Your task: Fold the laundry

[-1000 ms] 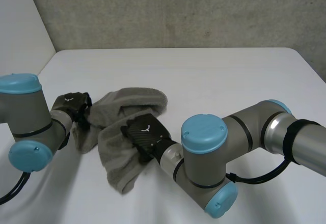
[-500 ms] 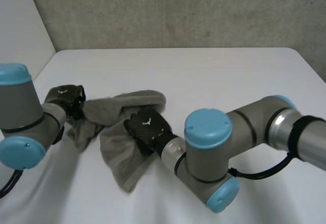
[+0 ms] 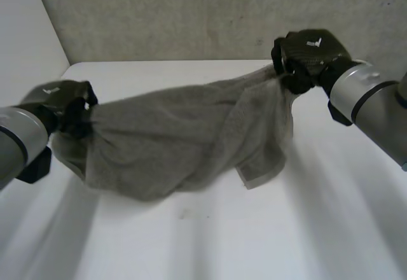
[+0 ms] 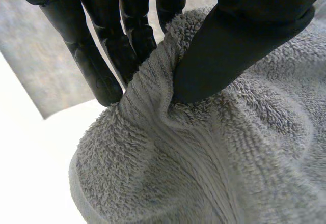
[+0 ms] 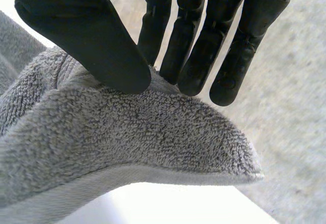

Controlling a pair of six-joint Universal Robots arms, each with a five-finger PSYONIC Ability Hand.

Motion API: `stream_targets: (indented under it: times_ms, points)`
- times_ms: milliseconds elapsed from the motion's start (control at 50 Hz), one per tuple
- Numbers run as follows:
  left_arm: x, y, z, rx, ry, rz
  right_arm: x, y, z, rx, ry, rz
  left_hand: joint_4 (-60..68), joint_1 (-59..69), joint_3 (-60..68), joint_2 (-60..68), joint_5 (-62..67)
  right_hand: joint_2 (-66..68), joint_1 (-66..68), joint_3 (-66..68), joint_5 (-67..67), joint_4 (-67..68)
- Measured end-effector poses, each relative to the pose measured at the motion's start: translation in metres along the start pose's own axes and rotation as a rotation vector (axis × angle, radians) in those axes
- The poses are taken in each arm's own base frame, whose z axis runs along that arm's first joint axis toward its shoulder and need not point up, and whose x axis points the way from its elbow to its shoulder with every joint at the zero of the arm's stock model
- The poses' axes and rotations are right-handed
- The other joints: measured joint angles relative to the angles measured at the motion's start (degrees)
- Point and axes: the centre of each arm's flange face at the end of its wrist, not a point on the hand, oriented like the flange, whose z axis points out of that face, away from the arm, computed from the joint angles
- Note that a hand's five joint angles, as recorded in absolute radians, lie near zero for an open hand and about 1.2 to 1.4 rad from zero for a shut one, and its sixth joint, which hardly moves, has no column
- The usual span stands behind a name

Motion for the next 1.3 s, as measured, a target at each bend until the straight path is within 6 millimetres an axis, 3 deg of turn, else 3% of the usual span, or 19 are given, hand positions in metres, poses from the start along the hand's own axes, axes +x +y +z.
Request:
stream_targets:
  times_ms: [160,280,300,340,360,380,480,500,520,540,560,580,600,720,800,820,960,1120,1300]
  points:
    - [0.015,0.032,0.017,-0.122,0.039,-0.025,-0.01,0.035,0.009,-0.095,-0.035,0.022,0.0,0.0,0.0,0.0,0.0,0.0,0.0,0.0,0.08,0.0]
    - [0.017,0.05,0.052,-0.133,0.037,-0.018,-0.008,0.058,0.03,-0.114,-0.025,-0.015,0.0,0.0,0.0,0.0,0.0,0.0,0.0,0.01,0.17,0.02]
    - [0.018,0.057,0.075,-0.101,0.033,-0.016,-0.001,0.069,0.047,-0.101,0.011,-0.067,0.0,0.0,0.0,0.0,0.0,0.0,0.0,0.34,0.17,0.09]
    - [0.018,0.057,0.075,-0.101,0.033,-0.016,-0.001,0.069,0.047,-0.101,0.011,-0.067,0.0,0.0,0.0,0.0,0.0,0.0,0.0,0.34,0.17,0.09]
    - [0.019,0.059,0.095,-0.057,0.029,-0.015,0.001,0.072,0.052,-0.095,0.027,-0.085,0.0,0.0,0.0,0.0,0.0,0.0,0.0,0.38,0.17,0.23]
    - [0.02,0.059,0.112,-0.01,0.026,-0.015,0.012,0.08,0.073,-0.043,0.1,-0.167,0.0,0.0,0.0,0.0,0.0,0.0,0.0,0.38,0.18,0.3]
    - [0.02,0.058,0.127,0.042,0.024,-0.015,0.018,0.082,0.084,0.0,0.142,-0.211,-0.21,-0.05,-0.09,-0.42,0.0,0.0,0.0,0.38,0.2,0.31]
    - [0.022,0.051,0.148,0.145,0.025,-0.017,0.026,0.081,0.099,0.106,0.218,-0.281,-22.15,-21.52,-22.95,-23.32,-20.83,-8.72,-4.41,-7.59,-6.02,-8.06]
    - [0.022,0.051,0.148,0.145,0.025,-0.017,0.026,0.081,0.099,0.106,0.218,-0.281,-22.15,-21.52,-22.95,-23.32,-20.83,-8.72,-4.41,-7.59,-6.02,-8.06]
    - [0.023,0.049,0.154,0.18,0.026,-0.018,0.028,0.082,0.102,0.132,0.237,-0.298,-36.21,-37.58,-35.44,-36.11,-35.08,-17.61,-12.84,-16.3,-14.02,-16.77]
    - [0.023,0.049,0.154,0.18,0.026,-0.018,0.028,0.082,0.102,0.132,0.237,-0.298,-36.21,-37.58,-35.44,-36.11,-35.08,-17.61,-12.84,-16.3,-14.02,-16.77]
    - [0.023,0.048,0.158,0.206,0.028,-0.019,0.028,0.082,0.103,0.138,0.243,-0.303,-44.52,-44.24,-43.82,-44.39,-42.97,-37.42,-31.65,-35.9,-33.12,-36.46]
    - [0.024,0.047,0.158,0.214,0.029,-0.019,0.029,0.084,0.102,0.138,0.253,-0.308,-50.66,-47.49,-50.37,-50.61,-48.46,-47.42,-38.54,-47.15,-43.67,-46.98]
    - [0.023,0.048,0.143,0.205,0.035,-0.019,0.026,0.085,0.08,0.019,0.236,-0.272,-58.31,-55.04,-58.06,-58.38,-55.56,-54.35,-41.83,-55.4,-52.44,-54.85]
    - [0.02,0.047,0.116,0.186,0.034,-0.019,0.025,0.085,0.057,-0.069,0.213,-0.24,-59.54,-56.22,-59.46,-59.65,-56.29,-54.35,-41.83,-55.4,-52.48,-54.85]
    - [0.018,0.048,0.108,0.18,0.031,-0.019,0.022,0.086,0.04,-0.123,0.189,-0.218,-59.75,-56.36,-59.61,-59.85,-56.33,-54.35,-41.83,-55.4,-52.49,-54.85]
    - [0.011,0.061,0.077,0.128,0.022,-0.014,0.0,0.103,-0.004,-0.236,0.06,-0.162,-59.81,-56.37,-59.64,-59.8,-56.45,-54.35,-41.83,-55.4,-52.63,-54.85]
    - [0.012,0.081,0.075,0.066,0.038,0.041,-0.019,0.122,-0.03,-0.3,-0.021,-0.127,-59.12,-56.18,-58.87,-58.95,-56.45,-54.35,-41.83,-55.4,-52.64,-54.85]
    - [0.015,0.106,0.094,0.042,0.042,0.122,-0.03,0.139,-0.046,-0.366,-0.039,-0.021,-54.02,-51.05,-53.88,-54.05,-52.6,-54.35,-41.83,-55.4,-52.64,-54.85]
